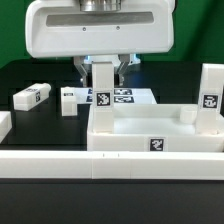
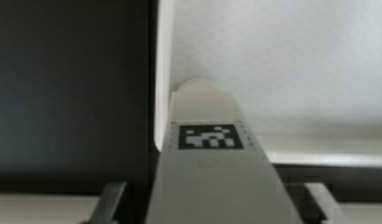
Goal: Assemble desk
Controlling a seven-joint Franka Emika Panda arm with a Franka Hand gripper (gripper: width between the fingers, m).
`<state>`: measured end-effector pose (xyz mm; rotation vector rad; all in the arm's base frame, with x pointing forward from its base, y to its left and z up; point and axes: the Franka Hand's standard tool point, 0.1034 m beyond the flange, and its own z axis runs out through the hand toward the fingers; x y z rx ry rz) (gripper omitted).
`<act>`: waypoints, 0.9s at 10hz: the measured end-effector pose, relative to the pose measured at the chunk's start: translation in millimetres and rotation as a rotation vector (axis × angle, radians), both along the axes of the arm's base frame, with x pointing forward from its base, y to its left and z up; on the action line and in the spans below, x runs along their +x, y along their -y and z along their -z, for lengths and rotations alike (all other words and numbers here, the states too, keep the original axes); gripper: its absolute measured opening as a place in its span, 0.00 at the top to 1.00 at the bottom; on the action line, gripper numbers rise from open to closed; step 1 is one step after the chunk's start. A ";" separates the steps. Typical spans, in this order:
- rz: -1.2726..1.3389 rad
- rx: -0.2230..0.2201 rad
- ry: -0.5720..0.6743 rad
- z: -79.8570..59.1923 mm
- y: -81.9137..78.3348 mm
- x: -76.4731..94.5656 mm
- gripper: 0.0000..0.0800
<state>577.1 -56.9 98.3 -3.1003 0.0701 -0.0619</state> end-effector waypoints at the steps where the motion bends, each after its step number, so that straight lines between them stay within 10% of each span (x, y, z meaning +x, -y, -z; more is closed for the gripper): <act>1: 0.082 0.008 -0.002 0.2 0.1 -0.2 0.64; 9: 0.853 0.055 -0.032 1.3 -5.7 -0.5 0.64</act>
Offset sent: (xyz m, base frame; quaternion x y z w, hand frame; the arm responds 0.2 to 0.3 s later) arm -0.0116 0.0066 -0.0035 0.0124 -0.0177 0.2239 0.9744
